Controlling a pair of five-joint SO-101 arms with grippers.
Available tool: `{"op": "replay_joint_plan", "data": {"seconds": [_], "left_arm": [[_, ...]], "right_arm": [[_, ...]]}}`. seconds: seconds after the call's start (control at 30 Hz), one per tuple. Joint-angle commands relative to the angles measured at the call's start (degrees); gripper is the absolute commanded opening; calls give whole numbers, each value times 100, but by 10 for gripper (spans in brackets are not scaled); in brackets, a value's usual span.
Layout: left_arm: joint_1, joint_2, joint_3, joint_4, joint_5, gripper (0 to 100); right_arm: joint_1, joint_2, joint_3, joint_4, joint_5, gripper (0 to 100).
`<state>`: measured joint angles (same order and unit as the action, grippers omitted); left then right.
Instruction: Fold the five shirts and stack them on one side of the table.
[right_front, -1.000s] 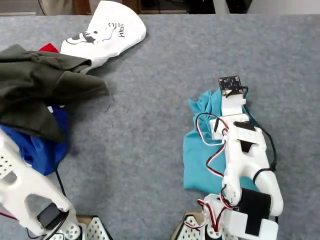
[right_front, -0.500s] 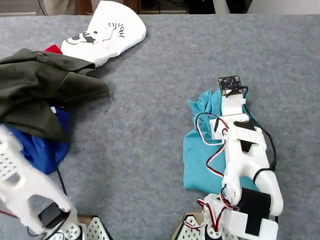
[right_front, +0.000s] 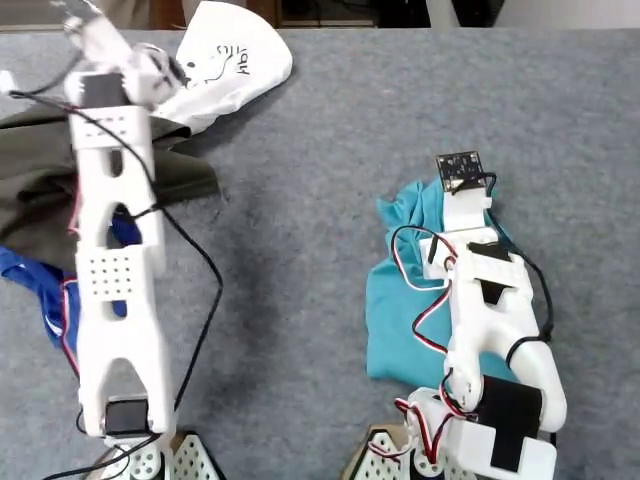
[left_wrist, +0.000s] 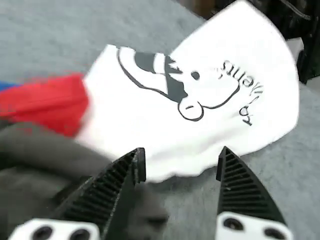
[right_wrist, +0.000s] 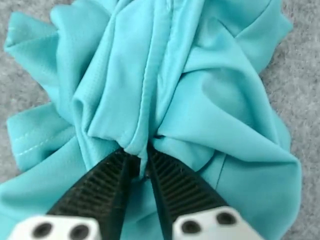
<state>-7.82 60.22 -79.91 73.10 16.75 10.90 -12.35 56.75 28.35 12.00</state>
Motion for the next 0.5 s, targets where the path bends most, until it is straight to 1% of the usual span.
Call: {"op": "replay_joint_plan", "data": {"seconds": [0.0, 0.13, 0.3, 0.47], "left_arm": [[237, 198, 255, -835, -44, 238], [308, 629, 571, -941, -44, 219], [246, 1209, 554, -932, -44, 206], [158, 1420, 281, -1284, -158, 84]], "right_arm": [[-75, -13, -242, -62, -35, 2], [-75, -4, -251, -62, -35, 2], [-75, 4, -251, -62, -26, 2], [-75, 4, -251, -62, -35, 2]]}}
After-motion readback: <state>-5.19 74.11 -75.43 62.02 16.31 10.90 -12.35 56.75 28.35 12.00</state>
